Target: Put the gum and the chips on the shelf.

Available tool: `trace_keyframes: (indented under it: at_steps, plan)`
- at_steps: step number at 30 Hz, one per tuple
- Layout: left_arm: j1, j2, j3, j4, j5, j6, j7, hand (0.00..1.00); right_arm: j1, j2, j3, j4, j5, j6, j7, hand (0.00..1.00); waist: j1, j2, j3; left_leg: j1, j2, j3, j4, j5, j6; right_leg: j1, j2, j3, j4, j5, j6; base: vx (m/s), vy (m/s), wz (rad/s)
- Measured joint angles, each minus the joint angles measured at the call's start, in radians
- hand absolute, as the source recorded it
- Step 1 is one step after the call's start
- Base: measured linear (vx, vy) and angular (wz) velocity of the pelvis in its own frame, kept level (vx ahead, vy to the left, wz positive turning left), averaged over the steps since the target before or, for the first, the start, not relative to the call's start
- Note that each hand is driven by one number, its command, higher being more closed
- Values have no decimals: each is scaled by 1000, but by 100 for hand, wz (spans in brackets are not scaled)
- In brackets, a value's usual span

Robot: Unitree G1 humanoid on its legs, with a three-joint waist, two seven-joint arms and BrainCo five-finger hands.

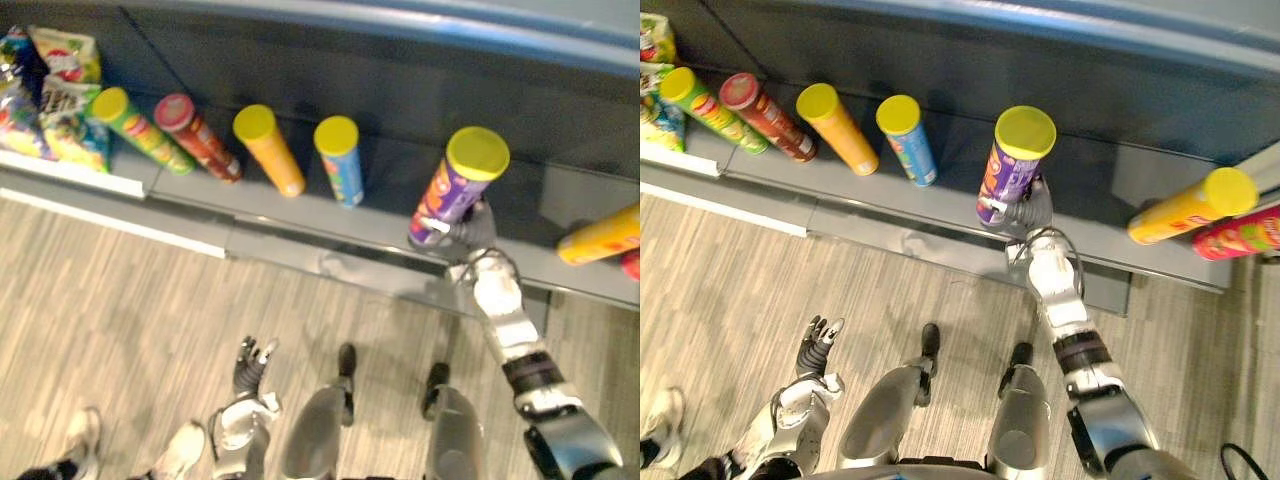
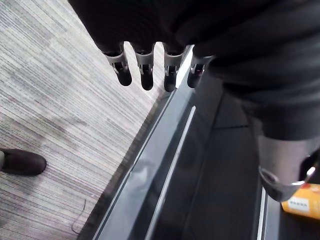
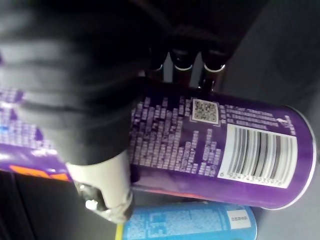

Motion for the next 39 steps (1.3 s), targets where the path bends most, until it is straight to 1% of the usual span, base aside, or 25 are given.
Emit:
trace_keyframes:
  at_steps: [2,3,5,6,7,9,10,12,16,19,24,26,29,33,35,39]
  plan:
    - [0,-4,-18,-19,0,0,-1,0,-39,-7,-14,43,0,-9,-41,100,15,14,7,-21,-5,-7,3,6,9,-14,-6,-12,3,0,0,-67,-13,19]
    - [-1,-8,-28,-35,0,0,-1,0,-69,-11,-34,68,-2,-21,-68,100,22,22,13,-45,-12,-15,5,12,16,-37,-17,-18,21,-7,5,-103,-28,23]
    - [-6,-16,-48,-36,0,0,-2,0,-93,-32,-49,93,-13,-27,-109,100,34,32,20,-64,-25,-19,13,16,15,-56,-34,-21,42,-24,11,-98,-39,21]
    - [-6,-21,-51,-36,0,0,-1,0,-102,-38,-55,106,-28,-27,-122,100,36,34,21,-70,-29,-19,14,18,17,-63,-39,-20,51,-28,12,-99,-50,17]
    - [-5,-26,-59,-36,0,0,-1,0,-118,-50,-60,116,-40,-27,-144,100,36,45,26,-80,-31,-19,15,20,18,-71,-46,-24,62,-35,13,-106,-58,16]
    - [-5,-26,-62,-37,0,-1,-1,0,-136,-56,-65,123,-42,-27,-184,100,35,47,27,-97,-24,14,14,25,18,-93,-58,-24,80,-50,24,-91,-78,16]
    - [-6,-28,-66,-40,0,0,0,0,-143,-64,-66,123,-47,-28,-210,100,35,52,29,-108,-14,39,15,34,18,-107,-65,-25,97,-55,21,-65,-105,12]
    - [2,-34,-67,-61,1,0,0,0,-147,-69,-74,123,-64,-28,-244,100,38,53,30,-119,-12,44,16,40,17,-128,-72,-24,117,-62,17,-47,-104,6]
    - [7,-59,-66,-82,1,-1,0,0,-153,-69,-75,116,-79,-29,-325,100,42,53,30,-134,8,78,36,43,15,-156,-74,-21,153,-75,7,-20,-125,-3]
    - [13,-80,-67,-106,7,-3,-1,0,-162,-71,-87,83,-118,-34,-386,100,40,54,30,-163,19,88,65,39,12,-188,-71,-15,176,-81,1,-22,-110,-8]
    - [16,-100,-73,-107,31,-3,0,0,-185,-84,-104,82,-155,-35,-478,100,41,66,36,-189,37,97,102,30,10,-210,-66,-16,202,-90,-8,-37,-97,-2]
    - [16,-100,-75,-107,31,-3,0,0,-194,-83,-99,82,-155,-36,-492,100,42,66,36,-205,48,110,122,22,12,-224,-65,-15,214,-95,-11,-65,-98,-3]
    - [20,-102,-76,-107,30,-6,0,0,-210,-83,-94,88,-155,-38,-511,100,42,67,36,-233,78,150,144,26,8,-256,-64,-14,237,-99,-17,-34,-97,0]
    - [24,-119,-78,-106,30,-12,1,0,-216,-84,-86,106,-155,-43,-513,100,53,67,36,-241,84,151,157,27,8,-269,-61,-14,247,-100,-19,-14,-71,-3]
    - [24,-125,-82,-106,30,-14,2,0,-232,-84,-65,123,-155,-61,-512,100,56,68,35,-262,92,148,170,26,8,-282,-56,-18,248,-100,-19,-15,-64,-1]
    - [25,-135,-85,-102,30,-14,8,0,-267,-83,-43,166,-155,-64,-510,100,72,68,35,-281,95,145,177,28,7,-299,-55,-21,255,-100,-21,0,-65,2]
